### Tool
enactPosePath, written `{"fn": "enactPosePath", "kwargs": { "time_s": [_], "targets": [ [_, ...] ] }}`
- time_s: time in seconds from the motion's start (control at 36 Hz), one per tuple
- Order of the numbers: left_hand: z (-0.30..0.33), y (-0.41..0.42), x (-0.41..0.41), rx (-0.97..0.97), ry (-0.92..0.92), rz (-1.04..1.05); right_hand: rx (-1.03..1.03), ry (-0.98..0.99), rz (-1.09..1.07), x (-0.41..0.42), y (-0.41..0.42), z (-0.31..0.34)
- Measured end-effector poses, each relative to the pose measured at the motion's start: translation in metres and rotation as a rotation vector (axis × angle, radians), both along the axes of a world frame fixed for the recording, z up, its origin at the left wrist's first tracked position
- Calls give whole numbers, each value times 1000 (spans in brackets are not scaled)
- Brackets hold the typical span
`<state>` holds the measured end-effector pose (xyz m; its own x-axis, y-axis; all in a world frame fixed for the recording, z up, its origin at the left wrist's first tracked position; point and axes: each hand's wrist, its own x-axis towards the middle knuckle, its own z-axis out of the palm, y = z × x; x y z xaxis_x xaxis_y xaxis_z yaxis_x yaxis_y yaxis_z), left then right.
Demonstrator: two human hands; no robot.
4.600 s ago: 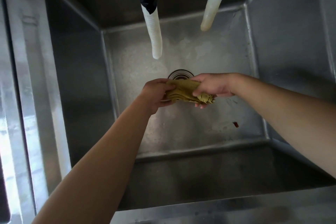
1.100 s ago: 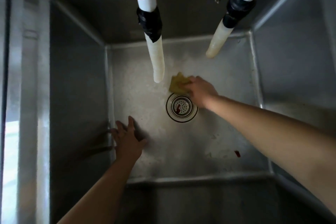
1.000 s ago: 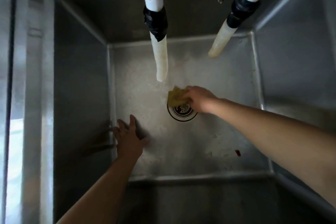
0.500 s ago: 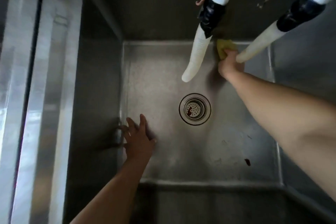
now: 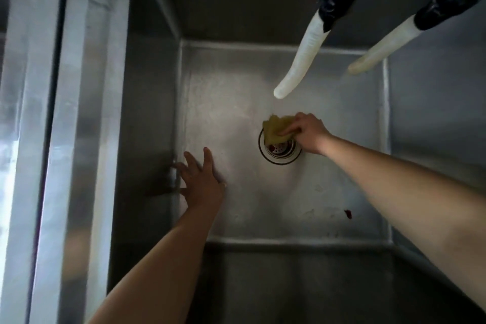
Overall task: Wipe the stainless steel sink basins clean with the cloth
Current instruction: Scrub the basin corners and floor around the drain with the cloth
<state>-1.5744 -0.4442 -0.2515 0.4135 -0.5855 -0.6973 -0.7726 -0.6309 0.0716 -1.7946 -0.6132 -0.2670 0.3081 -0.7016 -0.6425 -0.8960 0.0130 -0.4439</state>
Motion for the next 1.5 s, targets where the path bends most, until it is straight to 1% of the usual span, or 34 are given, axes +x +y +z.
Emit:
{"fn": "enactPosePath", "kwargs": {
  "time_s": [0.06, 0.14, 0.17, 0.22, 0.25, 0.33, 0.39, 0.44, 0.47, 0.5, 0.56, 0.58, 0.61, 0.67, 0.72, 0.78, 0.92, 1.0, 1.08, 1.11, 1.17, 1.25, 1.33, 1.39, 1.47, 1.5],
  "targets": [
    [1, 0, 1, 9, 0, -2, 19, 25, -46, -15, 15, -1],
    [2, 0, 1, 15, 17, 5, 9, -89, -305, -35, 25, 7],
    [2, -1, 1, 14, 24, 6, -9, -109, -382, -43, 25, 12],
    [3, -1, 1, 14, 33, 4, -103, -77, -465, -61, 21, 25],
    [4, -1, 0, 13, 32, 3, -190, -15, -470, -73, 18, 31],
    [7, -1, -2, 4, 28, -4, -483, 337, -410, -112, 13, 51],
    [8, -1, -2, 8, 32, -3, -590, 482, -325, -136, 17, 62],
    [10, -2, -2, 14, 30, -7, -563, 564, -208, -148, 22, 64],
    [10, -2, -2, 17, 29, -9, -490, 590, -179, -149, 25, 62],
    [9, -3, -2, 19, 29, -11, -385, 609, -193, -145, 28, 57],
    [8, -3, -2, 18, 27, -10, -160, 619, -302, -130, 37, 44],
    [7, -3, -2, 15, 26, -9, -93, 591, -388, -121, 42, 36],
    [6, -3, -2, 12, 23, -7, -71, 543, -494, -112, 46, 28],
    [4, -2, -1, 12, 14, -12, -100, 446, -703, -90, 56, 16],
    [2, -1, 0, 13, -1, -33, -139, 378, -813, -64, 64, 8],
    [-1, -1, 1, 11, -5, -47, -173, 285, -829, -34, 73, 3],
    [-5, -1, 4, 9, 28, -9, -185, 57, -743, 22, 80, -3],
    [-5, 0, 4, 5, 39, -6, -77, -65, -766, 31, 70, -3],
    [-3, 0, 3, 5, 39, 4, 88, -261, -865, 30, 58, -3],
    [-2, 0, 3, 9, 38, 4, 106, -302, -900, 29, 55, -2],
    [-1, -1, 3, 16, 35, 0, 58, -316, -924, 29, 48, 0],
    [1, -1, 2, 21, 38, -4, -152, -227, -823, 34, 33, 5],
    [0, -1, 2, 25, 35, -6, -375, -165, -570, 50, 16, 13],
    [-2, -1, 2, 28, 34, -9, -378, -118, -317, 66, 5, 15],
    [-3, -1, 3, 34, 31, -7, -246, 37, 125, 95, -1, 13],
    [-4, -2, 3, 37, 29, -8, -227, 62, 261, 105, 2, 12]
  ]
}}
